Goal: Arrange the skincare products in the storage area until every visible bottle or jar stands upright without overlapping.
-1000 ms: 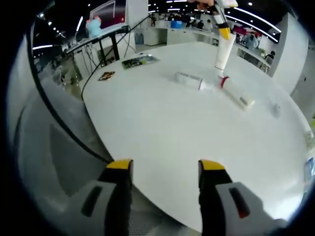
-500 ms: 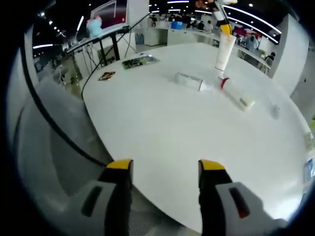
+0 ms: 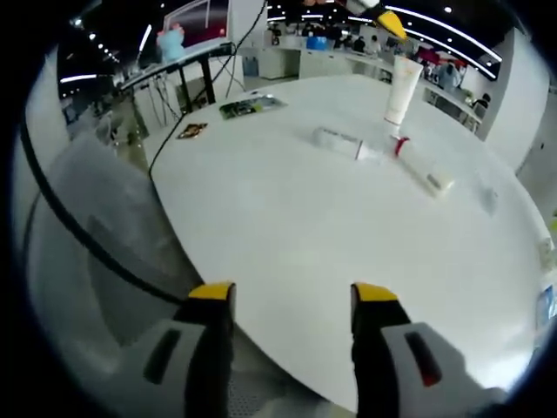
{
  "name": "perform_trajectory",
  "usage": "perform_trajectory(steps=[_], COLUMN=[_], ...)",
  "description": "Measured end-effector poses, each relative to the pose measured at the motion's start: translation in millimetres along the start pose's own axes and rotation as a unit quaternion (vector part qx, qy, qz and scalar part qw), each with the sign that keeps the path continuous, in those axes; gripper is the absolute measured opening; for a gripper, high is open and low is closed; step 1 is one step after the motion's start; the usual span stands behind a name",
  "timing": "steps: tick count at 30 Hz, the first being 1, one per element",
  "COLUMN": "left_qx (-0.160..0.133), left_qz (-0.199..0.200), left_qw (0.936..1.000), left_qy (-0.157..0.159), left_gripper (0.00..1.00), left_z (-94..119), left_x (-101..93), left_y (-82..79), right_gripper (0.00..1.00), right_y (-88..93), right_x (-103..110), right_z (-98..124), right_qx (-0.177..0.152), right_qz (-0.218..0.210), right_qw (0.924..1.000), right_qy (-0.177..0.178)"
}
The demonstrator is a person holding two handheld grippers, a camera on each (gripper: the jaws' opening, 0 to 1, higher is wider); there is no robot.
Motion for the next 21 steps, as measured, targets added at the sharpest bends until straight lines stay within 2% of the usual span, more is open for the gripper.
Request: perform_trajectory(steps=[2,3,6,8,9,10,11,12,14,15,19,21], left_qx=[-0.003,-0.020,-0.037,-0.059,-0.062,-0.080,-0.094,-0.097,-0.101,-0.100,-0.099,-0.089], left_qz=[0.006,0.026,0.066,0.101,0.101,0.095,0.129,0.140,0.170,0.163,0.180,0.176], left_qw=[1.0000,0.9995,0.9971,0.9931,0.9928,0.9911,0.9852,0.9837,0.9774,0.9790,0.9760,0.9774], left_qy=[0.001,0.001,0.012,-0.011,-0.017,-0.047,-0.063,-0.058,-0.076,-0.071,-0.073,-0.075], left_gripper=[0.45,0.45,0.46,0.46,0.45,0.44,0.44,0.45,0.46,0.48,0.55,0.55], left_z=[16,27,45,63,66,76,83,86,94,95,99,98], left_x=[-15.6,-25.5,-44.7,-57.5,-59.2,-60.9,-64.5,-70.3,-75.5,-81.5,-101.3,-111.6], left_y=[20.9,32.5,59.8,86.9,91.0,101.1,113.3,121.0,138.4,143.7,167.9,180.3], right_gripper=[0.54,0.54,0.55,0.55,0.55,0.56,0.56,0.56,0.56,0.56,0.57,0.58], right_y=[0.5,1.0,1.8,2.1,2.2,2.1,2.4,3.0,3.5,3.4,2.8,0.9], right_x=[2,2,4,6,7,8,9,10,11,11,13,13], right_z=[-1,-1,-2,-2,-2,-2,-2,-3,-3,-3,-2,-1], right_qx=[0.003,0.006,0.008,0.010,0.011,0.011,0.012,0.014,0.016,0.016,0.014,0.008], right_qz=[0.004,0.008,0.014,0.019,0.021,0.024,0.026,0.029,0.031,0.034,0.035,0.034], right_qw=[1.0000,0.9999,0.9999,0.9997,0.9997,0.9996,0.9995,0.9994,0.9993,0.9992,0.9991,0.9992], right_qy=[-0.003,-0.003,-0.004,-0.009,-0.010,-0.012,-0.014,-0.015,-0.015,-0.014,-0.018,-0.019])
Point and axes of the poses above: the point that each gripper's makers call its tool centre point, and the gripper's own axes: z roughly backward along the fingers, x roughly to its left, y roughly out of its underside, the point moved 2 cm from there along z, roughly backward along the fingers, and after that the axes turned 14 degrees about x, right-handed, at the moved point
